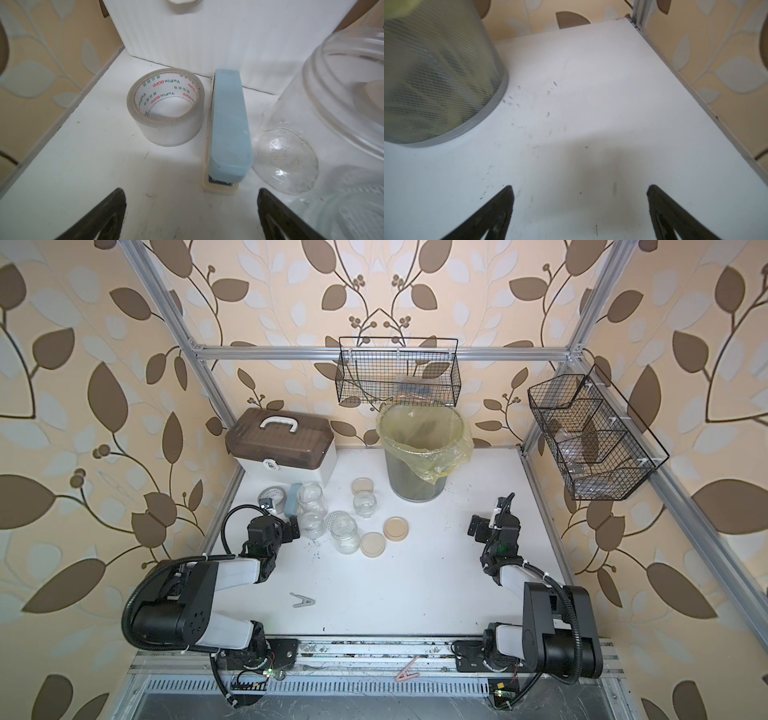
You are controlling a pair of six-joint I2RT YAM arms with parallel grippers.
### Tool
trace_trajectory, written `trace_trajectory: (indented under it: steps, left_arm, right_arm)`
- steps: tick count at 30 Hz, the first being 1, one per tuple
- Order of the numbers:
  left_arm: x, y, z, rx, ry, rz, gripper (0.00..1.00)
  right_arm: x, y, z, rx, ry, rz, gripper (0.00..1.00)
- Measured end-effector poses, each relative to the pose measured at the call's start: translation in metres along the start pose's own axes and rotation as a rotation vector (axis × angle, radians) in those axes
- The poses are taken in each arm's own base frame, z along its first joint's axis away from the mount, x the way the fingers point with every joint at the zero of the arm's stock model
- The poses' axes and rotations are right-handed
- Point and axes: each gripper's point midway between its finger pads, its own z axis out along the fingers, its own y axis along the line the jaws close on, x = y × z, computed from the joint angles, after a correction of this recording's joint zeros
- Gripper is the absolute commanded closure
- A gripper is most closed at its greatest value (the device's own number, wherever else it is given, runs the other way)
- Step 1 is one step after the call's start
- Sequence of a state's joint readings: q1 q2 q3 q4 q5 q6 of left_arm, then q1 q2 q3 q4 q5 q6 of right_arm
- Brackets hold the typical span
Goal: Empty moldy tea leaves from jars
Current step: Reset both arms
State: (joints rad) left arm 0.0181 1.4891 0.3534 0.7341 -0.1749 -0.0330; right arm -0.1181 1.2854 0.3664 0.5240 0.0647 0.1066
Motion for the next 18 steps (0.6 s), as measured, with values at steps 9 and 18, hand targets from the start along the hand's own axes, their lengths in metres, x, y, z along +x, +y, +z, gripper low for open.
trace_trajectory:
  steps: [9, 18]
  left_arm:
    - [0.005, -0.008, 0.005, 0.089, 0.032, -0.011, 0.01]
    - [0.003, -0.009, 0.006, 0.089, 0.036, -0.012, 0.01]
  right_arm:
    - [-0.016, 0.021, -0.002, -0.124, -0.088, -0.016, 0.0]
    - [0.01, 0.042, -0.016, -0.147, -0.151, -0.072, 0.0]
